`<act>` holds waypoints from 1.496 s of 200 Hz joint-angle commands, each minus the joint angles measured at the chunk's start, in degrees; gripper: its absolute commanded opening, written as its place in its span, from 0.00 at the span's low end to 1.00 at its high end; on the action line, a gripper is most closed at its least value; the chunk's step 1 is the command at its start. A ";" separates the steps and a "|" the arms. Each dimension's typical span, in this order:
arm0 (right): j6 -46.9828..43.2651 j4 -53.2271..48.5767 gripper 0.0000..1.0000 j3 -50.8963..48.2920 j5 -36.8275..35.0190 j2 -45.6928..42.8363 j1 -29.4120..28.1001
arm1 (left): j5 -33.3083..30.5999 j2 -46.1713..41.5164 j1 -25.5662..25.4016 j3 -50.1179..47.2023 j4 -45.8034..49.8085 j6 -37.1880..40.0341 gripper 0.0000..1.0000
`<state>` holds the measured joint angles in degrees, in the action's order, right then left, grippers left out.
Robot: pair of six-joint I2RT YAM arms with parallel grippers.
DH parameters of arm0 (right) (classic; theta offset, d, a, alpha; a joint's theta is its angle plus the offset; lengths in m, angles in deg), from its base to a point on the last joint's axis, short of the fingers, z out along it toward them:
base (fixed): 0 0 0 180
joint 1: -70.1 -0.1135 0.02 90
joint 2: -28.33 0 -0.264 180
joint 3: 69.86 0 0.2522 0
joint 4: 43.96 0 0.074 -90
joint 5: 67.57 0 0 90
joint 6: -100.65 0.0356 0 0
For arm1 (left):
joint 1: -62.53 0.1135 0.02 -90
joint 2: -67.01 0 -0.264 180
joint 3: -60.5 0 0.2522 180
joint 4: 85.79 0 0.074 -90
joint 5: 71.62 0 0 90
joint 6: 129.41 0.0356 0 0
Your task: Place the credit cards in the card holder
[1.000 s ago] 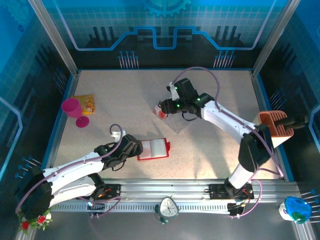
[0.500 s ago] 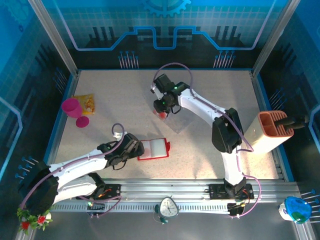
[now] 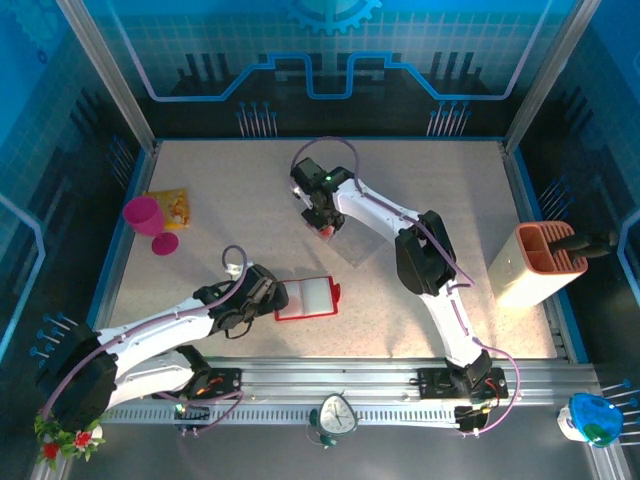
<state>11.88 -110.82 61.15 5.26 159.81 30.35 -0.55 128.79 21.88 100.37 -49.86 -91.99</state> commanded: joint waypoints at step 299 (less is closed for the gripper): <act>-0.56 0.81 0.00 -3.12 13.61 -13.81 -0.40 | 3.16 -2.12 2.73 1.72 0.57 1.49 0.99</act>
<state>9.08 -111.12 61.26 14.22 151.68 30.28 1.78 126.56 24.13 100.37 -51.24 -91.77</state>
